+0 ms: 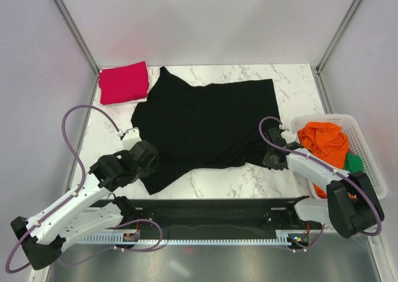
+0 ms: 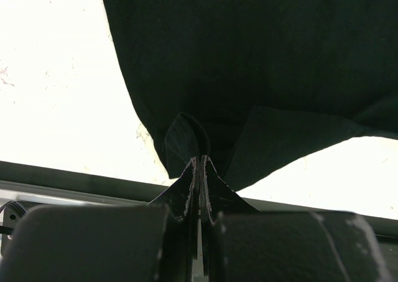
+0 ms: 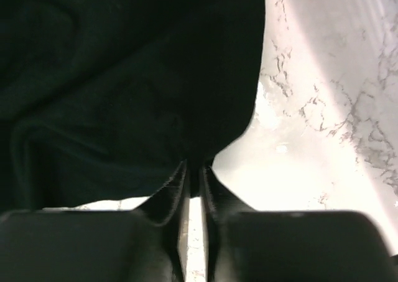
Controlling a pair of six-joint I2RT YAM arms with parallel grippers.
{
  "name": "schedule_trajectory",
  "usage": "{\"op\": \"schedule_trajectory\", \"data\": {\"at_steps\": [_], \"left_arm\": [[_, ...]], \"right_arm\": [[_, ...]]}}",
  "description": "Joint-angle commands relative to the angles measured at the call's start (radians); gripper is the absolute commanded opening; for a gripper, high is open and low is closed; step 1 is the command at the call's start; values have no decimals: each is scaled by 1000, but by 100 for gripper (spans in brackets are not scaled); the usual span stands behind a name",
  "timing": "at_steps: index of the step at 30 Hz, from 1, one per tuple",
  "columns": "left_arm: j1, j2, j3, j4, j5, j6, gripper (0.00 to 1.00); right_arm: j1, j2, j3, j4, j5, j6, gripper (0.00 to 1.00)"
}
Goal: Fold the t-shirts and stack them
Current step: Fold the tshirt
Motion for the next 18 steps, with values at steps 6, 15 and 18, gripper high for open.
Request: {"op": "schedule_trajectory", "data": {"at_steps": [6,15,18], "left_arm": [[5,-56,69,-2,16,47,2],[5,-18,286,-195,87,146,2],[5,5,307,-228,140,166,2]], "right_arm": [[-3,-143,10,-101,-73,33,0],[-1,-498,108,-354,-29,85,0],[-3,-577,102,-411,-61,91,0]]}}
